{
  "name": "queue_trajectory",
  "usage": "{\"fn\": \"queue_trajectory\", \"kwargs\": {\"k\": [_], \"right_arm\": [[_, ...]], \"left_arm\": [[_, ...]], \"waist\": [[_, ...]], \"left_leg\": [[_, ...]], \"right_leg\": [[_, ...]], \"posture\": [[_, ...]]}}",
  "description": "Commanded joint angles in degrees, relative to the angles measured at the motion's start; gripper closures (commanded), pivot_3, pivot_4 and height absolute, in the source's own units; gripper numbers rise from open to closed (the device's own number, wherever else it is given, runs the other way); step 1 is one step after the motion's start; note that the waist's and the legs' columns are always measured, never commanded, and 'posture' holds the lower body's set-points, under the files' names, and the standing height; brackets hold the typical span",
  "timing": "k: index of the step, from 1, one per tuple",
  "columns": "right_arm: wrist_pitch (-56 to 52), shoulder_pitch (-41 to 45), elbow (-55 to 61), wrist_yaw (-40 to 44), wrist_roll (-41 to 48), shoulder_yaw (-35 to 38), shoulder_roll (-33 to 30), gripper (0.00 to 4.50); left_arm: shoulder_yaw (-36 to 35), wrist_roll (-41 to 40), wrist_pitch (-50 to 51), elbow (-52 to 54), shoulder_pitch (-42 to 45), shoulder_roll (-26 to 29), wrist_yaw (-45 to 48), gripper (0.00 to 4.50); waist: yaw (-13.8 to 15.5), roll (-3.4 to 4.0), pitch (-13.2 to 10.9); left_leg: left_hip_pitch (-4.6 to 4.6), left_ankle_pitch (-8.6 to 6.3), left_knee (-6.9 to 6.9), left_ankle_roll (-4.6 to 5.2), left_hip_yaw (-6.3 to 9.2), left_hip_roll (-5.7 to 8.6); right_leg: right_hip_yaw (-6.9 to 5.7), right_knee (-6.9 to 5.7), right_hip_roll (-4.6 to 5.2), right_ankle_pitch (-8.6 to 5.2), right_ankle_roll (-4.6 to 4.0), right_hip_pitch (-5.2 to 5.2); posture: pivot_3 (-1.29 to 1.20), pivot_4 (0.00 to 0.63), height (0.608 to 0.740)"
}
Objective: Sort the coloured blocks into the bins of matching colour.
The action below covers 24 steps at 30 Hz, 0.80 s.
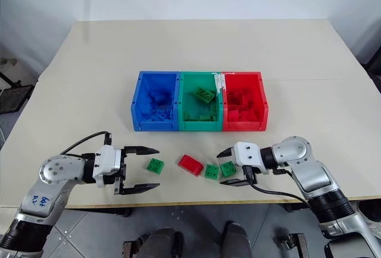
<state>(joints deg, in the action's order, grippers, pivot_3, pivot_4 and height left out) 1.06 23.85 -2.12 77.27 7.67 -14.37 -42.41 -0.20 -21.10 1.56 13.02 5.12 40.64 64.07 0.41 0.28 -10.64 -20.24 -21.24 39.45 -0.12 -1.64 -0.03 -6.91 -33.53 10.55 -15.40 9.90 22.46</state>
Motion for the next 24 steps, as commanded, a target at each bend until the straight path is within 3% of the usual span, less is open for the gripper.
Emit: {"fn": "queue_trajectory", "kwargs": {"k": [1, 4, 5, 13, 17, 21, 24], "right_arm": [[1.4, 0.0, -1.5, 0.7, -2.1, -0.1, -2.3, 1.89], [0.9, 0.5, -1.4, 2.1, -0.9, 0.1, -3.6, 2.91], [0.6, 0.7, -1.2, 2.9, -0.3, 0.2, -4.1, 3.01], [-3.6, 2.9, -0.7, 3.9, 7.2, 3.8, -3.1, 3.01], [-20.9, 11.4, 4.4, -4.6, 16.8, 8.2, 2.9, 3.01], [-23.2, 20.2, -1.7, -14.6, 11.7, 7.1, 9.9, 3.01], [-19.3, 27.5, -12.0, -21.0, 6.4, 5.8, 15.2, 3.01]], "left_arm": [[-2.7, -0.8, -0.3, 3.0, -1.6, 1.3, -0.7, 0.0], [-3.3, -0.6, -0.3, 3.2, -2.1, 1.3, -1.4, 0.0], [-3.4, -0.5, -0.3, 3.3, -2.1, 1.2, -1.8, 0.0], [-5.6, -2.5, 0.8, 4.7, -3.2, -0.8, -6.1, 0.0], [-12.2, -6.4, 3.9, 7.0, -7.0, -3.2, -11.9, 0.0], [-14.8, -7.8, 6.0, 8.4, -8.6, -4.2, -14.8, 0.0], [-15.9, -8.3, 7.0, 9.0, -8.8, -4.9, -16.8, 0.0]], "waist": [[-0.1, 0.0, 0.0], [0.0, 0.0, 0.0], [0.2, 0.0, 0.0], [0.4, 0.01, 0.0], [-0.8, 0.06, 0.0], [-1.0, 0.06, 0.0], [-0.5, 0.06, 0.0]], "left_leg": [[0.01, 0.0, 0.04, 0.0, 0.0, 0.0], [0.0, 0.0, 0.15, 0.0, 0.0, -0.01], [0.0, -0.01, 0.19, 0.01, 0.0, -0.01], [-0.04, -0.05, 0.23, 0.02, -0.02, -0.01], [-0.06, -0.06, 0.22, 0.0, -0.01, -0.08], [0.01, -0.13, 0.21, -0.14, 0.03, -0.21], [-0.04, -0.19, 0.26, -0.1, 0.06, -0.16]], "right_leg": [[0.0, -0.01, 0.0, 0.0, 0.0, -0.02], [0.01, -0.03, 0.0, 0.0, -0.01, -0.05], [0.02, -0.04, 0.0, 0.0, -0.01, -0.06], [0.02, -0.04, 0.0, 0.0, -0.01, -0.03], [0.03, -0.12, -0.01, 0.01, -0.02, 0.04], [0.0, -0.29, -0.1, 0.02, -0.07, 0.09], [-0.02, -0.3, -0.09, 0.02, -0.07, 0.1]], "posture": [[0.0, 0.15, 0.74], [0.0, 0.15, 0.74], [0.0, 0.15, 0.74], [0.0, 0.15, 0.74], [0.0, 0.15, 0.74], [0.0, 0.15, 0.74], [0.0, 0.15, 0.74]]}}
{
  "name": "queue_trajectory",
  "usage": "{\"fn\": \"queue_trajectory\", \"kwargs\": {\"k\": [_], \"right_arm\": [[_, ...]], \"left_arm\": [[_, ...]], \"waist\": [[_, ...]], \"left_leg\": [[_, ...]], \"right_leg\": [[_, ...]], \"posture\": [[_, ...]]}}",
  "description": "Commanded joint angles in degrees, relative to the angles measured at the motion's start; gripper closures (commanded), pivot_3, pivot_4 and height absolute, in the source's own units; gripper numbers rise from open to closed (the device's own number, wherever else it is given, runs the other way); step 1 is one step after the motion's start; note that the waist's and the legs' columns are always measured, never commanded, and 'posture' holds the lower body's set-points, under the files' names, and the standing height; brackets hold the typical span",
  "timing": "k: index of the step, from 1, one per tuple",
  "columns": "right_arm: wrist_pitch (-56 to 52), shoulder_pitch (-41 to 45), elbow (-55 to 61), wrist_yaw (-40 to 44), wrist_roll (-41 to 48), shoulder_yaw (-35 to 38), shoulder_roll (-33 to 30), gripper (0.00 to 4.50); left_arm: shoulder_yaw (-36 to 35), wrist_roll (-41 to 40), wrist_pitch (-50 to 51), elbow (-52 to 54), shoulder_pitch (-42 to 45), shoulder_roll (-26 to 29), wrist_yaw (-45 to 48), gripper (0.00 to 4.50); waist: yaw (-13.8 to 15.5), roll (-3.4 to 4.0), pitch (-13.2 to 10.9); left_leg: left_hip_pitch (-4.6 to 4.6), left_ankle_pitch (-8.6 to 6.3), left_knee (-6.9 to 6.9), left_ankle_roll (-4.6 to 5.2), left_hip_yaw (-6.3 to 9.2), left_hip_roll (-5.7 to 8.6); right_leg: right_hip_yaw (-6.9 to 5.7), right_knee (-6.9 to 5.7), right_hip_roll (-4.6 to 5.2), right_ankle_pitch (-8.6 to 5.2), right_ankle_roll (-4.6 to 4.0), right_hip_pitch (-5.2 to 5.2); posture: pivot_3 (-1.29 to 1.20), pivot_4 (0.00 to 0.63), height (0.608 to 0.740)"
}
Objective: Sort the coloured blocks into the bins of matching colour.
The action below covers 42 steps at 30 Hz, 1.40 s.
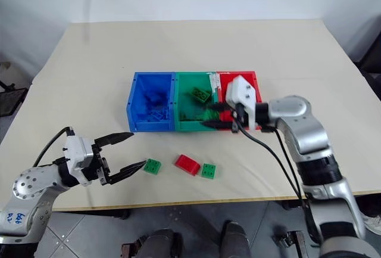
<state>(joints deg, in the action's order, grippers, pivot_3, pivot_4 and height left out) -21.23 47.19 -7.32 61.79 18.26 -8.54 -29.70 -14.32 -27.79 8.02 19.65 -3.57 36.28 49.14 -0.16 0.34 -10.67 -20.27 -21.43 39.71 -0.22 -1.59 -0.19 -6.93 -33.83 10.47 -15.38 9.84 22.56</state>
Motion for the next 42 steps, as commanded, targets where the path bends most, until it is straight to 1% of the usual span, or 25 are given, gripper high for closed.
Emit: {"fn": "queue_trajectory", "kwargs": {"k": [1, 4, 6, 8, 10, 12, 13, 16, 20, 22, 25, 27, 28, 31, 34, 35, 38, 42], "right_arm": [[3.8, 5.9, -9.8, -6.9, -5.4, -0.3, 3.8, 3.01], [6.1, 9.2, -17.8, -8.6, -8.0, -0.9, 6.8, 3.01], [8.2, 10.0, -21.0, -8.4, -8.9, -0.8, 7.7, 2.28], [9.3, 10.5, -21.7, -7.7, -8.8, -0.1, 8.1, 1.68], [9.7, 10.3, -20.4, -6.7, -8.3, 0.4, 7.7, 0.97], [10.7, 8.3, -17.3, -4.2, -6.8, 1.2, 6.6, 0.21], [11.5, 6.7, -15.2, -2.1, -5.7, 1.6, 5.7, 0.03], [13.6, 0.5, -8.2, 3.8, -2.6, 2.8, 2.6, 0.03], [14.7, -13.9, 3.7, 11.0, 2.9, 7.6, -5.8, 0.03], [15.1, -19.8, 7.0, 12.4, 4.0, 10.2, -9.8, 0.03], [17.2, -29.0, 9.6, 14.5, 4.4, 14.9, -15.8, 0.03], [19.7, -34.7, 10.2, 16.1, 4.8, 18.0, -18.6, 0.03], [21.7, -38.0, 9.2, 16.9, 4.5, 20.3, -20.0, 0.03], [26.8, -43.8, 6.0, 18.6, 3.6, 23.9, -22.8, 0.03], [27.3, -46.5, 4.7, 17.7, 4.5, 26.8, -23.7, 0.03], [25.0, -46.6, 7.6, 16.9, 5.2, 25.9, -23.7, 0.03], [15.8, -45.5, 17.4, 13.4, 6.2, 21.2, -23.6, 0.03], [2.9, -41.2, 26.8, 6.3, 3.1, 12.7, -23.3, 0.03]], "left_arm": [[-1.9, -1.5, 0.6, 2.5, -0.1, -0.7, -2.1, 0.0], [-1.6, -1.2, 0.8, 3.0, -0.3, -0.7, -2.5, 0.0], [-1.4, -1.1, 0.9, 3.5, -0.4, -0.6, -2.7, 0.0], [-1.6, -1.1, 1.1, 3.9, -0.7, -0.4, -2.6, 0.0], [-2.4, -1.5, 1.4, 4.0, -1.0, 0.2, -2.1, 0.0], [-3.0, -1.3, 1.1, 2.8, -1.3, 1.4, -0.5, 0.0], [-3.3, -1.1, 0.9, 1.8, -1.1, 2.1, 0.2, 0.0], [-3.3, -1.1, 0.2, -0.2, -0.1, 3.3, 2.3, 0.0], [-0.1, -0.1, -1.1, -2.3, 2.9, 4.3, 6.4, 0.0], [2.4, 1.0, -2.2, -3.1, 4.0, 4.6, 8.8, 0.0], [6.9, 2.7, -3.1, -3.9, 5.8, 4.8, 11.6, 0.0], [9.5, 3.6, -3.6, -4.6, 7.2, 4.7, 13.2, 0.0], [10.9, 4.0, -4.0, -5.3, 8.2, 4.5, 14.2, 0.0], [13.0, 4.5, -5.4, -6.9, 10.2, 4.2, 16.1, 0.0], [14.2, 5.2, -7.8, -8.9, 12.3, 3.8, 17.3, 0.0], [14.1, 5.2, -8.2, -9.3, 12.4, 4.0, 17.7, 0.0], [13.5, 4.9, -8.6, -10.0, 12.3, 4.5, 18.3, 0.0], [12.5, 4.4, -8.2, -9.5, 10.7, 5.6, 18.8, 0.0]], "waist": [[0.1, 0.0, 0.0], [-0.1, 0.0, 0.0], [-0.2, 0.0, 0.0], [-0.4, 0.01, 0.0], [-0.8, 0.02, 0.0], [-1.3, 0.02, 0.0], [-1.4, 0.02, 0.0], [-1.4, 0.02, 0.0], [-0.3, 0.02, 0.0], [0.1, 0.03, 0.0], [0.1, 0.04, 0.0], [0.2, 0.04, 0.0], [0.2, 0.04, 0.0], [0.4, 0.04, 0.0], [0.2, 0.04, 0.0], [0.0, 0.04, 0.0], [-0.2, 0.07, 0.0], [0.3, 0.06, 0.0]], "left_leg": [[-0.03, -0.01, 0.02, 0.01, 0.0, 0.02], [-0.06, -0.01, 0.01, 0.0, 0.04, 0.02], [-0.06, -0.02, -0.04, 0.0, 0.04, 0.01], [-0.06, -0.02, -0.07, 0.0, 0.05, 0.01], [-0.07, -0.02, -0.08, 0.0, 0.05, 0.01], [-0.06, -0.01, -0.1, 0.0, 0.07, -0.02], [-0.06, -0.01, -0.11, 0.0, 0.08, -0.02], [-0.06, -0.02, -0.13, -0.01, 0.1, -0.02], [-0.07, -0.08, -0.1, 0.02, 0.14, -0.01], [-0.08, -0.1, -0.08, 0.05, 0.08, 0.01], [-0.06, -0.1, -0.06, 0.06, -0.09, -0.01], [-0.02, -0.11, -0.05, 0.07, -0.13, -0.03], [-0.01, -0.11, -0.04, 0.07, -0.15, -0.03], [0.01, -0.13, 0.0, 0.1, -0.24, -0.03], [0.06, -0.14, 0.02, 0.12, -0.35, -0.03], [0.09, -0.14, 0.02, 0.12, -0.4, -0.03], [0.15, -0.14, 0.01, 0.12, -0.47, -0.13], [0.09, -0.17, 0.13, 0.12, -0.44, -0.19]], "right_leg": [[0.0, 0.01, 0.0, 0.0, 0.0, 0.01], [-0.04, 0.01, 0.0, 0.0, 0.0, 0.02], [-0.08, 0.02, -0.01, 0.0, 0.0, 0.03], [-0.12, 0.03, -0.01, 0.0, 0.01, 0.03], [-0.12, 0.03, -0.01, 0.0, 0.01, 0.04], [-0.16, 0.02, -0.01, 0.0, 0.01, 0.04], [-0.17, 0.02, -0.01, 0.0, 0.01, 0.04], [-0.23, 0.05, -0.01, 0.0, 0.01, 0.03], [-0.33, 0.1, 0.0, 0.0, 0.01, -0.04], [-0.32, 0.17, 0.02, 0.01, 0.02, -0.05], [-0.26, 0.22, 0.02, 0.01, 0.02, -0.05], [-0.24, 0.21, 0.01, 0.01, 0.02, -0.07], [-0.23, 0.21, 0.01, 0.01, 0.02, -0.08], [-0.15, 0.24, 0.01, 0.01, 0.02, -0.09], [-0.05, 0.25, 0.01, 0.01, 0.02, -0.09], [0.0, 0.25, 0.01, 0.01, 0.02, -0.09], [0.05, 0.21, -0.03, 0.0, 0.0, -0.07], [0.04, 0.21, -0.06, 0.01, -0.01, -0.04]], "posture": [[0.0, 0.15, 0.74], [0.0, 0.15, 0.74], [0.0, 0.15, 0.74], [0.0, 0.15, 0.74], [0.0, 0.15, 0.74], [0.0, 0.15, 0.74], [0.0, 0.15, 0.74], [0.0, 0.15, 0.74], [0.0, 0.15, 0.74], [0.0, 0.15, 0.74], [0.0, 0.15, 0.74], [0.0, 0.15, 0.74], [0.0, 0.15, 0.74], [0.0, 0.15, 0.74], [0.0, 0.15, 0.74], [0.0, 0.15, 0.74], [0.0, 0.15, 0.74], [0.0, 0.15, 0.74]]}}
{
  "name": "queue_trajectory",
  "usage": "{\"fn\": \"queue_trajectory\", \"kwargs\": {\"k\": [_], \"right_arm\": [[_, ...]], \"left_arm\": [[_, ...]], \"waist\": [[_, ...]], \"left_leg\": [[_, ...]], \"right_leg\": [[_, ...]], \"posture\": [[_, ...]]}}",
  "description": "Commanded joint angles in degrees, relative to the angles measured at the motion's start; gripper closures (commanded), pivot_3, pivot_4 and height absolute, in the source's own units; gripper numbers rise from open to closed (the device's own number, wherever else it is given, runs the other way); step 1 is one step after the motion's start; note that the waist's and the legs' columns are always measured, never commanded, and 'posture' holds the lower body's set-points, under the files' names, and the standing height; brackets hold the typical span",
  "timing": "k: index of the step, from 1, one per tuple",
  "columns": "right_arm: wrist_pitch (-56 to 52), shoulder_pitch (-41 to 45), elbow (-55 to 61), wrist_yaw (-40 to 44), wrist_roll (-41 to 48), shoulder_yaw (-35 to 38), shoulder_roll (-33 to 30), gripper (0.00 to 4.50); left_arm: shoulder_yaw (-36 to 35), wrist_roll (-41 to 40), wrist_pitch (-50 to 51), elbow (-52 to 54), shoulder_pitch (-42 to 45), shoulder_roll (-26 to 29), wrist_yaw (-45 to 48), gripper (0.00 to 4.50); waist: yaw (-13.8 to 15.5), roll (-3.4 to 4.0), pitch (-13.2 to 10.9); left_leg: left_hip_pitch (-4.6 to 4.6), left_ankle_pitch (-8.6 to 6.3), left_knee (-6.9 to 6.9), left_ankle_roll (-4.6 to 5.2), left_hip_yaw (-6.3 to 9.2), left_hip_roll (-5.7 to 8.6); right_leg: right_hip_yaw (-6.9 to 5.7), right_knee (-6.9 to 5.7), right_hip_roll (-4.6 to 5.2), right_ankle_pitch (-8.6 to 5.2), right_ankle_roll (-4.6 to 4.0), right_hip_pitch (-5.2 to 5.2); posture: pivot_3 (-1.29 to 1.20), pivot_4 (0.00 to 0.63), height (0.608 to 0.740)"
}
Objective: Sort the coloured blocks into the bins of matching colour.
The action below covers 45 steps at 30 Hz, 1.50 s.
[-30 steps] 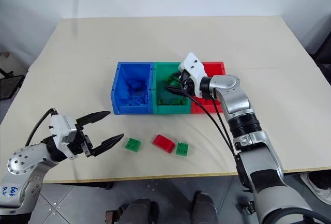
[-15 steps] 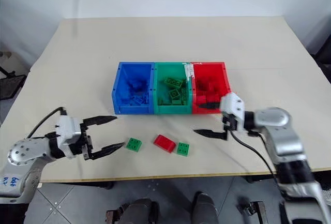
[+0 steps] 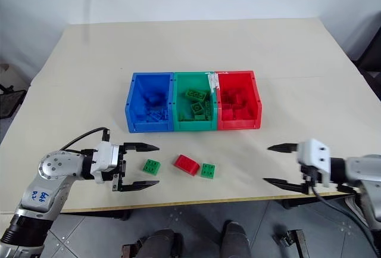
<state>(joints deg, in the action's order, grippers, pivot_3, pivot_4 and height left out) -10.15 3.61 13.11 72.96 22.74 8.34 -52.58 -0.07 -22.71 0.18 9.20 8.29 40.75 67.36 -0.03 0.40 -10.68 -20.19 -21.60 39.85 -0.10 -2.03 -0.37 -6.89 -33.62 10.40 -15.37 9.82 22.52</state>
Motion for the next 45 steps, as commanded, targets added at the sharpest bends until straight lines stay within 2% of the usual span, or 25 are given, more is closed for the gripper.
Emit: {"fn": "queue_trajectory", "kwargs": {"k": [1, 3, 5, 9, 13, 19, 20, 22, 25, 30, 35, 39, 44, 45], "right_arm": [[-11.3, 4.4, 8.4, -6.9, -3.0, -7.2, 0.2, 0.03], [-19.5, 9.0, 12.2, -11.9, -5.4, -13.5, 2.4, 0.03], [-25.5, 11.9, 14.2, -15.3, -5.3, -16.6, 4.9, 0.03], [-27.0, 14.6, 13.8, -18.6, -9.6, -23.5, 8.0, 0.03], [-27.0, 15.3, 13.0, -19.3, -11.9, -24.9, 7.1, 0.95], [-26.2, 16.3, 13.3, -16.8, -10.3, -23.6, 6.2, 2.93], [-25.9, 16.6, 13.0, -16.8, -10.0, -23.1, 6.3, 3.04], [-24.5, 18.4, 12.1, -15.7, -6.6, -20.1, 8.3, 3.03], [-24.7, 25.6, 6.9, -17.6, -0.2, -13.8, 14.9, 3.03], [-22.5, 38.0, -7.9, -25.5, -6.1, -13.8, 20.9, 3.03], [-16.0, 46.1, -21.6, -27.6, -10.6, -15.6, 25.6, 3.03], [-13.1, 47.7, -26.8, -26.3, -11.5, -15.9, 27.5, 1.75], [-9.2, 45.6, -25.3, -22.2, -10.2, -14.9, 26.2, 0.05], [-8.6, 44.7, -24.5, -21.2, -9.8, -14.4, 25.5, 0.02]], "left_arm": [[-2.0, -0.8, -0.2, 1.2, -1.6, 1.5, 0.6, 0.0], [-2.5, -0.7, -0.5, 1.6, -2.6, 2.0, 0.6, 0.0], [-3.0, -0.6, -0.6, 1.9, -3.1, 2.2, 0.4, 0.0], [-4.3, -0.5, -1.3, 3.1, -4.7, 2.3, -0.6, 0.0], [-4.9, -0.8, -1.0, 4.1, -5.6, 2.5, -1.1, 0.0], [-5.5, -0.9, -1.0, 4.4, -5.8, 2.3, -1.9, 0.0], [-5.6, -1.0, -1.0, 4.4, -5.8, 2.2, -2.2, 0.0], [-6.8, -2.6, 0.5, 4.9, -5.7, 1.3, -4.0, 0.0], [-9.8, -7.4, 6.1, 7.6, -6.0, -0.9, -9.3, 0.0], [-13.9, -7.8, 8.5, 9.7, -8.3, -3.2, -15.4, 0.0], [-16.5, -6.7, 8.1, 9.9, -11.5, -3.4, -17.3, 0.0], [-17.0, -6.5, 8.1, 10.2, -12.1, -3.3, -18.1, 0.0], [-17.3, -6.5, 8.1, 10.1, -12.0, -3.1, -18.2, 0.0], [-17.3, -6.5, 8.0, 9.9, -11.9, -3.0, -18.2, 0.0]], "waist": [[0.2, 0.0, 0.0], [0.4, -0.01, 0.0], [0.8, -0.01, 0.0], [1.4, -0.01, 0.0], [1.4, -0.01, 0.0], [1.3, -0.01, 0.0], [1.3, -0.01, 0.0], [1.2, -0.01, 0.0], [0.9, -0.02, 0.0], [-0.1, -0.03, 0.0], [-0.9, -0.03, 0.0], [-1.1, -0.03, 0.0], [-1.7, -0.01, 0.0], [-1.7, -0.01, 0.0]], "left_leg": [[-0.04, -0.05, 0.08, 0.02, 0.01, 0.0], [-0.1, -0.12, 0.18, 0.05, 0.02, 0.01], [-0.1, -0.13, 0.21, 0.04, 0.03, -0.01], [-0.13, -0.15, 0.19, 0.03, 0.04, 0.01], [-0.15, -0.19, 0.2, 0.07, 0.02, 0.03], [-0.12, -0.19, 0.19, 0.07, -0.01, -0.02], [-0.13, -0.19, 0.19, 0.07, -0.02, -0.02], [-0.12, -0.19, 0.19, 0.07, -0.02, -0.02], [-0.12, -0.19, 0.21, 0.08, -0.03, -0.05], [-0.04, -0.21, 0.17, 0.03, 0.04, -0.11], [-0.08, -0.23, 0.07, -0.01, -0.01, -0.15], [-0.11, -0.23, 0.05, -0.01, 0.01, -0.16], [-0.11, -0.24, 0.04, -0.01, 0.02, -0.18], [-0.1, -0.24, 0.03, -0.02, 0.02, -0.18]], "right_leg": [[0.0, 0.0, 0.0, 0.0, 0.0, 0.0], [0.0, 0.01, 0.01, 0.0, 0.0, 0.0], [-0.02, 0.0, 0.0, 0.0, 0.0, 0.02], [-0.03, 0.01, 0.0, 0.0, -0.01, 0.04], [-0.1, 0.04, 0.01, 0.0, 0.0, 0.05], [-0.1, 0.02, -0.02, 0.0, 0.0, 0.05], [-0.1, 0.02, -0.02, 0.0, 0.0, 0.05], [-0.1, 0.02, -0.02, 0.0, -0.01, 0.05], [-0.08, 0.01, -0.02, 0.0, -0.01, 0.05], [-0.14, -0.17, -0.04, 0.0, -0.01, 0.06], [-0.23, -0.17, -0.08, 0.0, -0.01, 0.17], [-0.31, -0.16, -0.07, 0.0, -0.01, 0.17], [-0.33, -0.17, -0.08, 0.0, -0.01, 0.17], [-0.33, -0.17, -0.08, 0.0, -0.01, 0.17]], "posture": [[0.0, 0.15, 0.74], [0.0, 0.15, 0.74], [0.0, 0.15, 0.74], [0.0, 0.15, 0.74], [0.0, 0.15, 0.74], [0.0, 0.15, 0.74], [0.0, 0.15, 0.74], [0.0, 0.15, 0.74], [0.0, 0.15, 0.74], [0.0, 0.15, 0.74], [0.0, 0.15, 0.74], [0.0, 0.15, 0.74], [0.0, 0.15, 0.74], [0.0, 0.15, 0.74]]}}
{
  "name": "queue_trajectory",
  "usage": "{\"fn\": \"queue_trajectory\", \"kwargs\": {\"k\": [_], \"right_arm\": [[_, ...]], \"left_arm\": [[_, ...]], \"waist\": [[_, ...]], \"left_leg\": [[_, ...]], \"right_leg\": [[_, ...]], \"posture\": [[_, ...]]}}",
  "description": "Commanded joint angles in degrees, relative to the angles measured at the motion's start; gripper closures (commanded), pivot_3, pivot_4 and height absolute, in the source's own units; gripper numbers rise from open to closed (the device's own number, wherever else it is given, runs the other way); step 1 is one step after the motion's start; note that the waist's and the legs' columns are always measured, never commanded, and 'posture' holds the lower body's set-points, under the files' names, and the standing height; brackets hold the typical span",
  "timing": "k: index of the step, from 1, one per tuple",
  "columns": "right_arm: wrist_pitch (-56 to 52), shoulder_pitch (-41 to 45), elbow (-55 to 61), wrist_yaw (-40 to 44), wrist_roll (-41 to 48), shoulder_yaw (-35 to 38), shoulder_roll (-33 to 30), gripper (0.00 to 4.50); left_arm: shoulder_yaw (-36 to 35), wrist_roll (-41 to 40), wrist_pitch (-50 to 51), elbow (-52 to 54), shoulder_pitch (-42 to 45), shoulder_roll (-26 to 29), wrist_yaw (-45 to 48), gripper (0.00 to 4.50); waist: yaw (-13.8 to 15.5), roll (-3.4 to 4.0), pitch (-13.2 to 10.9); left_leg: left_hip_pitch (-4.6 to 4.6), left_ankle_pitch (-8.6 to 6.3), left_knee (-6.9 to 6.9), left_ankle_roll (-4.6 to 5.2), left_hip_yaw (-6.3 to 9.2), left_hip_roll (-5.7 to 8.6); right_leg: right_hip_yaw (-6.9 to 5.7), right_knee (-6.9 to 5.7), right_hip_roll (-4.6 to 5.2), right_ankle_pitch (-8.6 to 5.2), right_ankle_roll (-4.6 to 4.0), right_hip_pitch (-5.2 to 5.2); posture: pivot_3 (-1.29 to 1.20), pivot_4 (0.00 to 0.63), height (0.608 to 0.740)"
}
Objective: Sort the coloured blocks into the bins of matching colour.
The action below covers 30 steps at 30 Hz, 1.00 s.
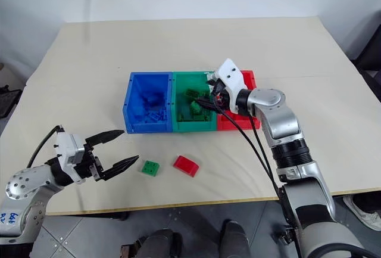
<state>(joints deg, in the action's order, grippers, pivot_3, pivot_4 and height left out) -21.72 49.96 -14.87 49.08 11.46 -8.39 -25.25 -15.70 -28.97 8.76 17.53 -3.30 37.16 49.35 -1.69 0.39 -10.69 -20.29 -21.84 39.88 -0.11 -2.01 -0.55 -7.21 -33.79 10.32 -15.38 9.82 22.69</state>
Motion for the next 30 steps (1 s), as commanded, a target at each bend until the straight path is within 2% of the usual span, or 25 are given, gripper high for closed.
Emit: {"fn": "queue_trajectory", "kwargs": {"k": [1, 5, 7, 11, 16, 19, 23, 27, 30], "right_arm": [[4.9, -3.3, 4.6, 4.7, 2.8, 3.3, -2.6, 0.02], [9.8, -9.5, 9.2, 11.9, 7.2, 6.4, -5.7, 0.02], [17.0, -13.8, 11.3, 13.5, 6.2, 8.3, -8.2, 0.02], [10.3, -32.8, 22.5, 27.8, 18.3, 14.8, -19.2, 0.02], [14.3, -41.8, 26.4, 28.7, 18.3, 19.1, -22.8, 0.02], [14.4, -43.7, 28.8, 27.6, 19.1, 20.3, -22.3, 0.02], [14.8, -46.7, 31.2, 26.3, 19.5, 21.1, -21.8, 0.02], [13.7, -49.9, 33.9, 24.8, 20.2, 23.0, -22.6, 0.02], [13.0, -53.1, 35.8, 23.0, 20.1, 24.6, -22.8, 0.02]], "left_arm": [[-1.7, -0.2, -0.6, 1.2, -0.1, 0.6, 0.0, 0.0], [-2.1, -0.4, -0.6, -0.8, 1.0, 1.3, 0.8, 0.0], [-2.7, -0.6, -1.0, -3.0, 1.9, 2.0, 1.9, 0.0], [-3.8, 2.6, -6.1, -12.9, 4.3, 6.9, 7.9, 0.0], [-1.6, 4.3, -9.8, -17.9, 6.8, 10.2, 13.9, 0.0], [2.1, 6.5, -11.9, -17.7, 8.6, 10.8, 16.7, 0.0], [11.1, 7.7, -8.7, -12.8, 14.2, 9.8, 19.5, 0.0], [22.3, 15.3, -4.3, -9.6, 22.8, 9.1, 19.8, 0.0], [30.3, 18.6, 2.1, -8.2, 31.5, 4.3, 19.1, 0.0]], "waist": [[0.1, 0.0, 0.0], [0.2, 0.0, 0.0], [0.3, 0.0, 0.0], [1.5, -0.01, 0.0], [1.4, 0.01, 0.0], [1.6, 0.01, 0.0], [2.5, 0.0, 0.0], [3.4, -0.01, 0.0], [3.6, -0.01, 0.0]], "left_leg": [[0.0, 0.0, -0.01, 0.0, 0.0, -0.01], [-0.02, 0.0, 0.0, 0.0, 0.01, 0.01], [-0.02, 0.0, 0.01, 0.0, -0.02, 0.0], [0.0, -0.02, -0.02, -0.02, 0.0, -0.06], [0.07, -0.1, 0.09, 0.1, -0.44, -0.06], [0.15, -0.1, 0.12, 0.09, -0.49, -0.13], [0.09, -0.1, 0.15, 0.09, -0.39, -0.11], [0.06, -0.1, 0.2, 0.09, -0.41, -0.07], [0.06, -0.1, 0.21, 0.1, -0.43, -0.07]], "right_leg": [[-0.02, 0.0, 0.0, 0.0, 0.0, 0.0], [-0.03, 0.04, 0.0, 0.0, 0.01, -0.02], [-0.02, 0.05, 0.0, 0.0, 0.01, -0.02], [-0.11, 0.06, -0.04, 0.0, 0.0, -0.05], [-0.02, 0.28, -0.01, 0.03, -0.05, -0.09], [0.01, 0.22, -0.03, 0.08, -0.14, -0.1], [-0.06, 0.21, -0.02, 0.09, -0.13, -0.09], [-0.09, 0.21, -0.02, 0.1, -0.1, -0.1], [-0.09, 0.21, -0.02, 0.1, -0.1, -0.11]], "posture": [[0.0, 0.15, 0.74], [0.0, 0.15, 0.74], [0.0, 0.15, 0.74], [0.0, 0.15, 0.74], [0.0, 0.15, 0.74], [0.0, 0.15, 0.74], [0.0, 0.15, 0.74], [0.0, 0.15, 0.74], [0.0, 0.15, 0.74]]}}
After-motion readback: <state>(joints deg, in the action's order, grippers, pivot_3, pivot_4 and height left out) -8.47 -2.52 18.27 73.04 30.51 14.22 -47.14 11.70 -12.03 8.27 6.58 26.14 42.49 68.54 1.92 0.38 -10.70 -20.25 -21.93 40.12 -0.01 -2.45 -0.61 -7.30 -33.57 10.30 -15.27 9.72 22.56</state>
